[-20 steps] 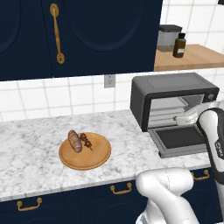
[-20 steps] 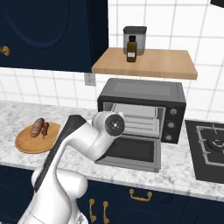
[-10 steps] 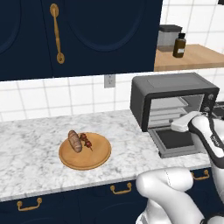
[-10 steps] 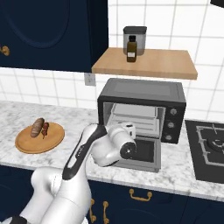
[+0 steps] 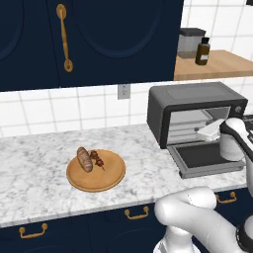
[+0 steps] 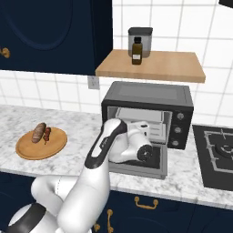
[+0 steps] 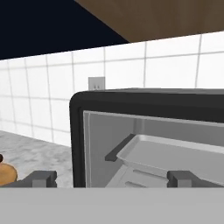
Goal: Pick up the kebab skewer and baguette bread, and place them inside the toaster oven. Close the toaster oven door and start by setting the timer.
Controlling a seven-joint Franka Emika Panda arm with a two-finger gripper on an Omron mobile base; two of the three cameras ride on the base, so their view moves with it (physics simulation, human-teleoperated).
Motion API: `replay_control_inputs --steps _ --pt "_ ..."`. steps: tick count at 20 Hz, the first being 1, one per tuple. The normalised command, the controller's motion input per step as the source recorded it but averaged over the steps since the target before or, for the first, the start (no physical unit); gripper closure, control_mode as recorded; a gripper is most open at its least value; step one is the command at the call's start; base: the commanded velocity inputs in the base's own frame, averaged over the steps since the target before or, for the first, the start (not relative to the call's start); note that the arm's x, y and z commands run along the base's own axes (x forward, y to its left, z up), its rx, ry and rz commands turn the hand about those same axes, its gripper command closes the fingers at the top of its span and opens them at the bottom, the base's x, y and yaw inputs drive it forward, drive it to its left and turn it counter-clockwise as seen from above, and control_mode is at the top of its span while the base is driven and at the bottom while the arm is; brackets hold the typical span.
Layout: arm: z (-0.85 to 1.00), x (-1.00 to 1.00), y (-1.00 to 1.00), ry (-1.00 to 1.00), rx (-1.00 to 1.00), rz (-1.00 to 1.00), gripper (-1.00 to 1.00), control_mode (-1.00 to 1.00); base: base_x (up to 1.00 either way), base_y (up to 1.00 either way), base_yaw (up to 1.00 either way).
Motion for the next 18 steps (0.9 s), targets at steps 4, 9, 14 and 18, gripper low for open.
replay_control_inputs --steps 4,9,14,18 --pt "-0.05 0.26 0.01 -0.01 0.02 -0.01 -1.00 -1.00 0.00 0.00 0.00" --pt "0.00 0.51 0.01 -0.01 0.04 -0.02 -1.00 -1.00 0.00 0.00 0.00" --pt "-0.23 0.31 0.05 0.00 0.00 -0.07 -1.00 -1.00 0.00 0.00 0.00" --pt "-0.19 0.17 0.00 0.00 0.00 -0.09 -1.00 -1.00 0.00 0.00 0.00"
